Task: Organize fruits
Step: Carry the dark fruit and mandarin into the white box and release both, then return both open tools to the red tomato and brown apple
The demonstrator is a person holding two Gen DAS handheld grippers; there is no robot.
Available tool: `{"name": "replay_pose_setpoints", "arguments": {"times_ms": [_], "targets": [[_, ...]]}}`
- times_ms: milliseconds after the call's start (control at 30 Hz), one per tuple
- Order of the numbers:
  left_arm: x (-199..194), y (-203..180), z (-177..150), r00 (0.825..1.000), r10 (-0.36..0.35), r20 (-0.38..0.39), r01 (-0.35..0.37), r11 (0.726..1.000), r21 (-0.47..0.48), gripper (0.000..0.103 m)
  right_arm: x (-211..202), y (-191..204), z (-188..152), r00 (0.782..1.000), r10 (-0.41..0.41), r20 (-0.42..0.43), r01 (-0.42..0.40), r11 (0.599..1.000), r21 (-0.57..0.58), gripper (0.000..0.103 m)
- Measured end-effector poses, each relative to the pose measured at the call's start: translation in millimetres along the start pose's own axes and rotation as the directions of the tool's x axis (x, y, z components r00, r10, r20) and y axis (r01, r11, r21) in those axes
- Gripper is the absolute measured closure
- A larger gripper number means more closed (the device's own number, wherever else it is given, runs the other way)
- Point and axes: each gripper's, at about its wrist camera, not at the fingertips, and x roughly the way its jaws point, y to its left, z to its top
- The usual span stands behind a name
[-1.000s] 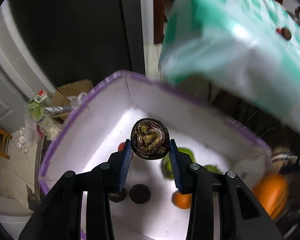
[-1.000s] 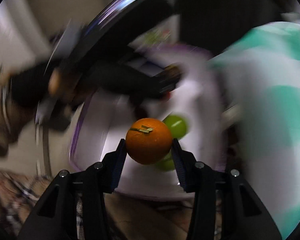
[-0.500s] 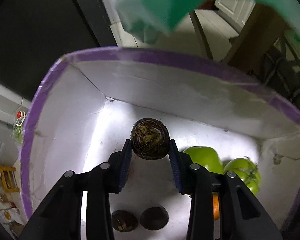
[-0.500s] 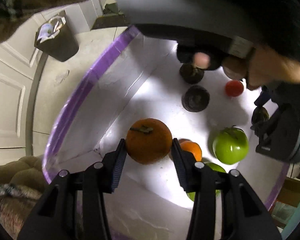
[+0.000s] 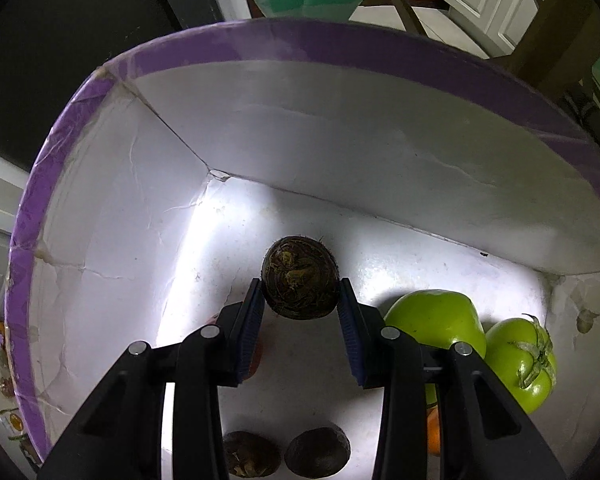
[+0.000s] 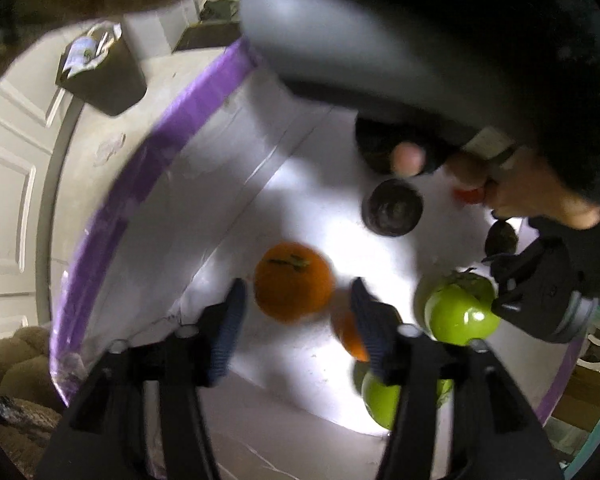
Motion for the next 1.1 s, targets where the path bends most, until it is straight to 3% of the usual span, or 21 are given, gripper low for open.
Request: {"name": "replay_pose_setpoints", "arguments": {"times_ms": [33,333,400,433,500,633,733,800,867,967,1033,1100], "targets": [[-1.4,0.1,-0.9,1.000,0.002,0.001,-0.002,1.000,-0.003,0.065,-3.5,-2.5,-0.2,1.000,-0.004,0.017,0.003,1.000,0.012,0.031],[-15.0,1.8,-3.6,0.999,0.030,0.015,-0.030,1.000,-0.005,0.045,-20.0,-1.2,-3.2,0.996,-0.032,0.089,0.029,0.999,0.036,0.029],[-19.7,0.8,-3.4,0.999,0.052,0.011,-0.052,0.999,-0.002,0.038,-30.0,3.0,-2.2,0.990,-0.069,0.124,0.066,0.998,0.024,0.028],[-19.3,2.1,-4.2,0.998,0.062,0.012,-0.062,0.998,-0.004,0.030,-37.2,5.4,-1.7,0.986,-0.089,0.144,0.088,0.996,0.017,0.028],[-29.9,4.4,-6.0,0.995,0.094,0.025,-0.094,0.995,-0.018,0.022,-64.1,5.7,-6.8,0.967,-0.120,0.225,0.118,0.993,0.022,0.025],[-62.3,21.9,-14.0,0.989,0.138,0.050,-0.132,0.986,-0.102,0.018,-116.4,-10.6,-24.1,0.917,-0.166,0.362,0.133,0.984,0.116,0.023],[-87.6,35.7,-17.6,0.976,0.212,0.049,-0.200,0.964,-0.176,0.017,-151.8,-30.8,-41.3,0.871,-0.215,0.441,0.129,0.967,0.218,0.021],[-106.7,42.7,-20.5,0.960,0.276,0.048,-0.258,0.939,-0.228,0.015,-172.1,-42.0,-55.2,0.840,-0.254,0.478,0.130,0.952,0.278,0.020],[-131.8,49.0,-14.1,0.933,0.356,0.052,-0.325,0.897,-0.301,0.015,-191.5,-51.0,-73.9,0.805,-0.307,0.507,0.144,0.931,0.336,0.018],[-184.6,42.7,1.9,0.866,0.482,0.129,-0.396,0.821,-0.412,0.015,-214.6,-65.6,-103.2,0.753,-0.400,0.522,0.175,0.887,0.427,0.013],[-221.8,31.4,13.8,0.833,0.495,0.247,-0.348,0.816,-0.462,0.015,-230.9,-80.0,-130.5,0.718,-0.462,0.521,0.187,0.849,0.495,0.011],[-251.8,4.1,32.9,0.816,0.445,0.369,-0.261,0.852,-0.453,0.015,-248.5,-97.5,-166.0,0.677,-0.540,0.501,0.190,0.785,0.589,0.010]]}}
